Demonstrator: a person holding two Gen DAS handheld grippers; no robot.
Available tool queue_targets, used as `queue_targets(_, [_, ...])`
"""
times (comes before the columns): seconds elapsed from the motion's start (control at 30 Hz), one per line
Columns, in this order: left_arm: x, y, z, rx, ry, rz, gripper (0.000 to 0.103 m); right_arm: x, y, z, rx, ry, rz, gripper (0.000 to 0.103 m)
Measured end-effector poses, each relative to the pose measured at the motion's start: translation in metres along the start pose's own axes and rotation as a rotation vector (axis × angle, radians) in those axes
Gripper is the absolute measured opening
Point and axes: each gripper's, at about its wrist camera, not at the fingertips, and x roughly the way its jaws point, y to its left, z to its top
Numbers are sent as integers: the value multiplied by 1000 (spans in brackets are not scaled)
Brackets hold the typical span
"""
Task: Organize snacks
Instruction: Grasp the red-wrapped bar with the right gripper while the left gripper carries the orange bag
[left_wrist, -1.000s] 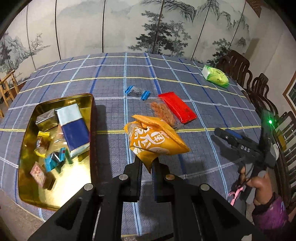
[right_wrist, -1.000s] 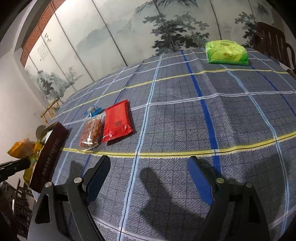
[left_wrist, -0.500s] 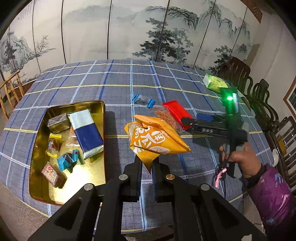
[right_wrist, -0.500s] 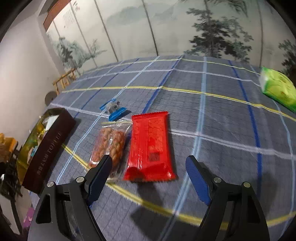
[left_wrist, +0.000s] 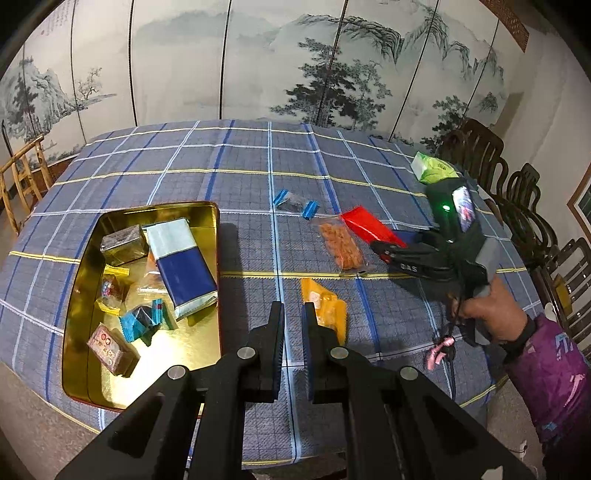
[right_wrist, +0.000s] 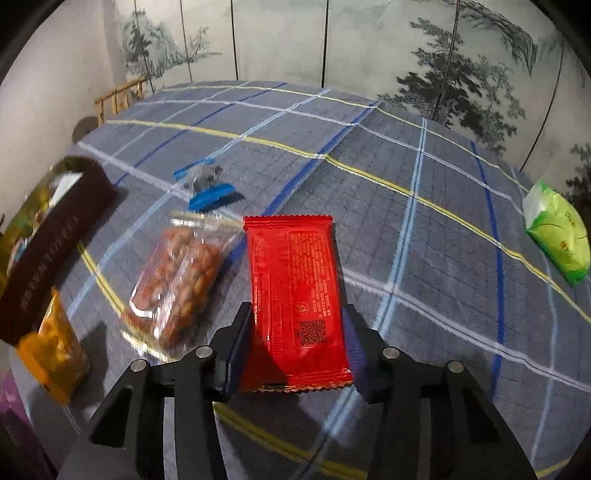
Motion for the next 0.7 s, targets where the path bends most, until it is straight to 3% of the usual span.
queue_targets(0.2, [19,-28,-2,130,31,-6,10,-20,-10,-29,49,-16,-20,45])
queue_targets(0.27, [36,-38,2,147,77,-24,30,-27,-14,-41,76,-28,-21,45])
queue_targets(0.3, [43,-40,3,144,91,-36,46,-32,-16,-48,93,-36,-24,45])
queue_targets(0.33, [54,-43,6,140,104,-29,52,-34,-18,-52,104,-42,-23,45])
queue_targets(0.57, [118,-48,10,144,232,76,58,-45,-27,-73,173,-94,-9,45])
queue_targets(0.6, [126,-46,8,137,249,82,54,-45,-28,-72,176,-96,-7,45])
queue_targets(0.63, [134,-44,6,128,269,71,36,-45,-29,-72,177,-95,-6,45])
queue_targets(0.7, [139,-45,4,140,251,66,33,-44,-29,-71,181,-97,-1,45])
